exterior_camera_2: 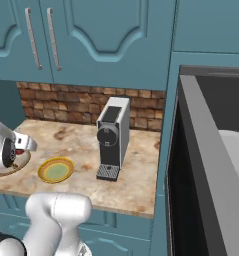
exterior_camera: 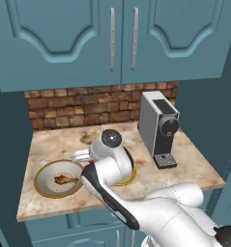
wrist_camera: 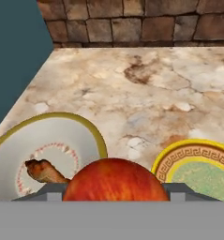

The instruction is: Remove the apple from the bowl and place it on the small plate. Then place the bowl with only the chicken drumstick in the microwave, close the door, and press the start button to microwave the chicken drumstick.

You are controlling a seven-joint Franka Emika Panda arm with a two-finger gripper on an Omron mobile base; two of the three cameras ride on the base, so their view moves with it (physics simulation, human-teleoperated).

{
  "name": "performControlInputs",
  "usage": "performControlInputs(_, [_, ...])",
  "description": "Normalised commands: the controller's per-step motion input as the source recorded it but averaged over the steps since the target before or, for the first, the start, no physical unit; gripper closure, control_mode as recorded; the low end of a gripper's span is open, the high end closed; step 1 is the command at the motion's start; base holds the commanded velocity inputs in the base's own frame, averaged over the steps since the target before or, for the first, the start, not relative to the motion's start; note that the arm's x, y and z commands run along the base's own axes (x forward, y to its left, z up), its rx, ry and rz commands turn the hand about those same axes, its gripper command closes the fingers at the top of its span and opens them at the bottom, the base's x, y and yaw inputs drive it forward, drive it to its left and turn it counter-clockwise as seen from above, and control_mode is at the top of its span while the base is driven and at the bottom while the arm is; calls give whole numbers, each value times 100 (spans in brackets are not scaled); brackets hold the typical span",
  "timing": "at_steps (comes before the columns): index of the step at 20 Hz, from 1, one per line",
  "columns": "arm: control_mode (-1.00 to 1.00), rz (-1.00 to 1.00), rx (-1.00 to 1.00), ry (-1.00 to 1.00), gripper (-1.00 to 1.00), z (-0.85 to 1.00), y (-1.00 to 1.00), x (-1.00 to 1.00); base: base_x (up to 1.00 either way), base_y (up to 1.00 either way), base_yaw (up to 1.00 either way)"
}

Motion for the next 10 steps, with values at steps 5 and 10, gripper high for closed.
performControlInputs(5, [-100, -8, 18, 6, 100, 2, -100, -8, 0, 0, 0])
performControlInputs(10, [-100, -7, 3, 22, 100, -20, -60, 0, 0, 0, 0])
